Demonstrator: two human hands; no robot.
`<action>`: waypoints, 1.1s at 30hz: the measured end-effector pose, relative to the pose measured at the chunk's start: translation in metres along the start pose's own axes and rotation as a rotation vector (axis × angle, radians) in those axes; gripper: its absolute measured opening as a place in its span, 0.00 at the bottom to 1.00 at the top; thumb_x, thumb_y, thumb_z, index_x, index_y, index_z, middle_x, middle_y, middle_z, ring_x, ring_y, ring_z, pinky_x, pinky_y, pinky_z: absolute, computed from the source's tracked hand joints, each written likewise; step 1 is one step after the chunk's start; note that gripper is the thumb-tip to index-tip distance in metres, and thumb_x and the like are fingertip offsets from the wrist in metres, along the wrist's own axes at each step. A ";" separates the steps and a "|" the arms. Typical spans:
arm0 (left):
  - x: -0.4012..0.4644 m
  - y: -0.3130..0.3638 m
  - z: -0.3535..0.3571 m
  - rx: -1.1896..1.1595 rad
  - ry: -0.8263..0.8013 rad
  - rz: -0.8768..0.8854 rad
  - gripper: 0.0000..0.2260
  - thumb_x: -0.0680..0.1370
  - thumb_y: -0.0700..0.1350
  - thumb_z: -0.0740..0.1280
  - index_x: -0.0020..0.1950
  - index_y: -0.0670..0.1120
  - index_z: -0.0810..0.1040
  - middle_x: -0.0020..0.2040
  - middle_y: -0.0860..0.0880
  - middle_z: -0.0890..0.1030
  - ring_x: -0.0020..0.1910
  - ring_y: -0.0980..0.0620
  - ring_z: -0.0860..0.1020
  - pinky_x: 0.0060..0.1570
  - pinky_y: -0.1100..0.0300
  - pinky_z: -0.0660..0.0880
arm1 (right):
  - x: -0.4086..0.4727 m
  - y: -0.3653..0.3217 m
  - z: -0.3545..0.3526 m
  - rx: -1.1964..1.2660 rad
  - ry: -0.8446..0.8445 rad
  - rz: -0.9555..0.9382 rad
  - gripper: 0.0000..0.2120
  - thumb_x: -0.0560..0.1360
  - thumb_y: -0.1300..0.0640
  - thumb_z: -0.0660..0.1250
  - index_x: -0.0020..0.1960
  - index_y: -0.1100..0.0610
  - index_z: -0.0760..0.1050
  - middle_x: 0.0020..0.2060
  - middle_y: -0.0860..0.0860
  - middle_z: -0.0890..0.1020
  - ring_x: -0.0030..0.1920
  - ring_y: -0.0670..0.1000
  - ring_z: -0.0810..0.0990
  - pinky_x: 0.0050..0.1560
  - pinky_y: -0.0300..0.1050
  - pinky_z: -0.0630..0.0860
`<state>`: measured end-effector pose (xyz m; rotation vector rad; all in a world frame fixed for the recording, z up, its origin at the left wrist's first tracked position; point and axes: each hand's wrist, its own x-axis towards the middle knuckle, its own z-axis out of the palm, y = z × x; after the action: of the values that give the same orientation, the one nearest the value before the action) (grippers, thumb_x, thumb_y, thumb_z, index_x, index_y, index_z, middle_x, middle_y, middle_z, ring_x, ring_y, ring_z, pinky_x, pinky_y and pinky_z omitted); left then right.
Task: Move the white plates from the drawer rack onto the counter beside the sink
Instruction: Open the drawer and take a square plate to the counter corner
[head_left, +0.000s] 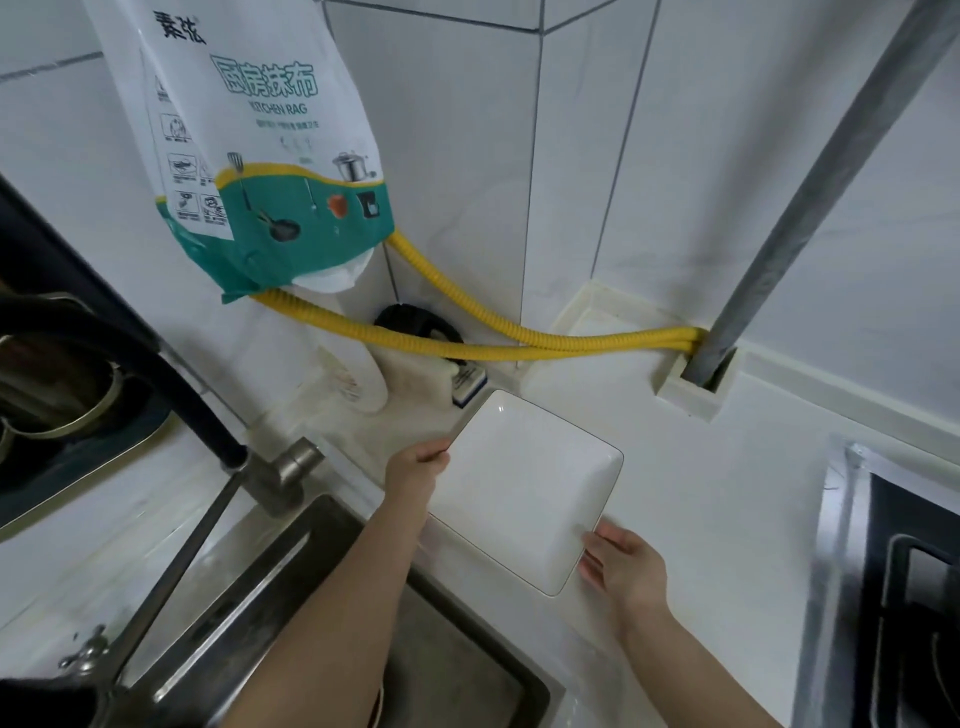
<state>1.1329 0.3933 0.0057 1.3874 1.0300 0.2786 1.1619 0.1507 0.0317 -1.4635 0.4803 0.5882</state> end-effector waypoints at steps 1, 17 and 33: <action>0.001 0.000 0.001 0.005 0.005 0.003 0.13 0.74 0.31 0.67 0.58 0.36 0.80 0.57 0.41 0.81 0.55 0.47 0.78 0.60 0.59 0.71 | 0.000 0.000 0.001 -0.004 0.004 -0.003 0.06 0.75 0.68 0.66 0.51 0.65 0.77 0.45 0.57 0.81 0.42 0.54 0.80 0.49 0.47 0.76; -0.075 -0.005 -0.012 0.382 0.200 0.019 0.16 0.77 0.40 0.62 0.65 0.41 0.73 0.63 0.41 0.77 0.62 0.42 0.75 0.60 0.57 0.69 | -0.017 0.005 -0.025 -0.674 -0.193 -0.288 0.11 0.75 0.59 0.64 0.37 0.47 0.71 0.32 0.44 0.76 0.32 0.43 0.73 0.36 0.30 0.68; -0.351 -0.109 -0.011 0.702 0.261 0.033 0.13 0.77 0.52 0.62 0.48 0.45 0.81 0.48 0.44 0.84 0.51 0.45 0.80 0.47 0.57 0.74 | -0.124 0.050 -0.110 -1.390 -0.817 -0.782 0.20 0.79 0.56 0.61 0.69 0.57 0.68 0.65 0.54 0.75 0.67 0.51 0.73 0.66 0.41 0.66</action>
<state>0.8852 0.1278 0.0616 2.0359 1.3979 0.1220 1.0404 0.0322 0.0651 -2.2371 -1.3704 0.8235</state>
